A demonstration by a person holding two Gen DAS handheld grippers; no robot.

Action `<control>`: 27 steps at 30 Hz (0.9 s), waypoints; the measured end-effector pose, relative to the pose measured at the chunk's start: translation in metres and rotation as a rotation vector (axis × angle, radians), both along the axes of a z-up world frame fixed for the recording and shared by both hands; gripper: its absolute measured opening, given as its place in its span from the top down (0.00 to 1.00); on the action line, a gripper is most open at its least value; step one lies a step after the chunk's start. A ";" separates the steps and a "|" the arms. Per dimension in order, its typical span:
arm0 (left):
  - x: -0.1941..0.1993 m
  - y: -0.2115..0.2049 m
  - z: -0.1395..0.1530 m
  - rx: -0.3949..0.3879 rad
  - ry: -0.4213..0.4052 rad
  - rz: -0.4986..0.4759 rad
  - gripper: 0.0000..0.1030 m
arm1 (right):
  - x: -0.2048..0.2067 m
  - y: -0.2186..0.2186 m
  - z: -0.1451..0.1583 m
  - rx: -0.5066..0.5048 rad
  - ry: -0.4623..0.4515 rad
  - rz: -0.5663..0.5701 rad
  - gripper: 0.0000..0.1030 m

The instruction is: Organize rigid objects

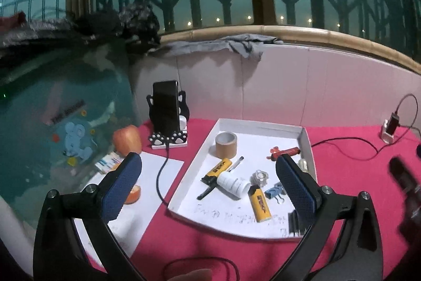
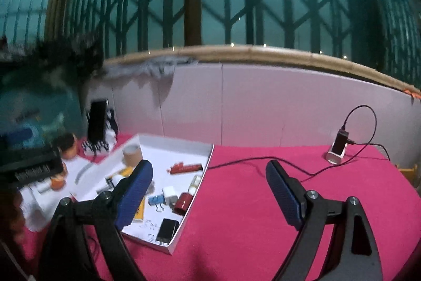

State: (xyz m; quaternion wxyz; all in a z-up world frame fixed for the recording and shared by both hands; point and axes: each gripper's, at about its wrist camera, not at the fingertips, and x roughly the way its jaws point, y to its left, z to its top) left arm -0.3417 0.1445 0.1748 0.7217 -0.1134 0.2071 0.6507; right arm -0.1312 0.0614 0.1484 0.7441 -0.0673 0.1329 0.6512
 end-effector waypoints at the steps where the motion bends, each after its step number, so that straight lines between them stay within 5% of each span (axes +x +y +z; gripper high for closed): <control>1: 0.001 -0.005 0.001 -0.002 0.000 -0.010 0.00 | 0.004 -0.007 0.003 0.015 0.014 -0.005 0.14; 4: 0.004 -0.022 0.006 -0.002 -0.010 -0.030 0.00 | 0.015 -0.031 0.010 0.069 0.058 -0.009 0.00; 10: 0.009 -0.050 0.004 0.002 0.000 -0.073 0.00 | 0.026 -0.064 0.011 0.114 0.082 -0.048 0.00; 17: 0.016 -0.068 -0.005 -0.061 0.003 -0.128 0.00 | 0.034 -0.082 -0.008 0.052 0.158 -0.017 0.00; 27: 0.012 -0.081 -0.005 -0.067 -0.008 -0.130 0.00 | 0.031 -0.100 -0.013 0.063 0.146 -0.051 0.00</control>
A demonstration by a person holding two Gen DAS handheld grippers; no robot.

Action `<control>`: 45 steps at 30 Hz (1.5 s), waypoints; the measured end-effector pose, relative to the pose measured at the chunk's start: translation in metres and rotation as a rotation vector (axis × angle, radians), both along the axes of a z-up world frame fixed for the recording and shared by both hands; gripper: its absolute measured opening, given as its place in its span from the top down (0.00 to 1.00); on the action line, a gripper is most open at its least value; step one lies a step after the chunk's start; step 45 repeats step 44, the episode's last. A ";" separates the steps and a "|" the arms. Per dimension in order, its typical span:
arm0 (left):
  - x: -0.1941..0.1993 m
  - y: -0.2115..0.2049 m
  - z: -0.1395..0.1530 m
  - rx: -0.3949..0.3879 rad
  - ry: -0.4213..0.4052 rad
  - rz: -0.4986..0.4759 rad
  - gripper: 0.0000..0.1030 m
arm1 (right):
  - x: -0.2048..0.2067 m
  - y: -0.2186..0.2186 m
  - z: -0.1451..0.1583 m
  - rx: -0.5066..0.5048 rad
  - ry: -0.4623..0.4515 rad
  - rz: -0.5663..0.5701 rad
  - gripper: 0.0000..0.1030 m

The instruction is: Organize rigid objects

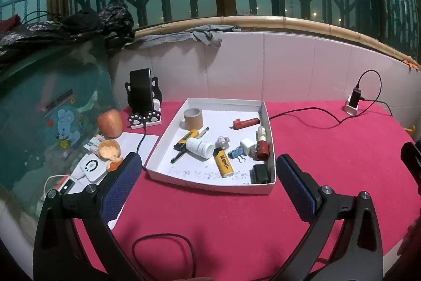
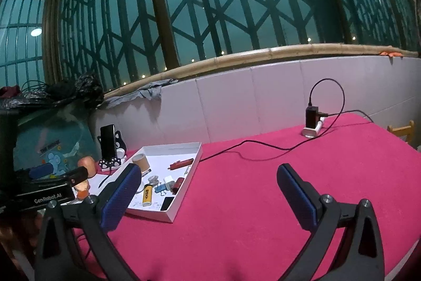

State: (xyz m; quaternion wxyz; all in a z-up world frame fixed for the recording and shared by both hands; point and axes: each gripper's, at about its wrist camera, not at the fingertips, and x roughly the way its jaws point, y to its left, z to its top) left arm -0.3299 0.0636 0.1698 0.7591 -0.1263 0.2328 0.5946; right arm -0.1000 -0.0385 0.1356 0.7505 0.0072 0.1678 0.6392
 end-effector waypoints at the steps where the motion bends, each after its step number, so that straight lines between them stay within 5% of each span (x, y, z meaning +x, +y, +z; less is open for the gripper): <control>1: -0.001 -0.001 0.000 0.000 0.000 0.003 0.00 | -0.001 0.000 -0.001 0.000 -0.005 -0.001 0.00; 45: 0.006 -0.007 -0.002 -0.030 0.028 -0.028 0.00 | 0.001 -0.003 -0.008 -0.044 0.011 -0.007 0.00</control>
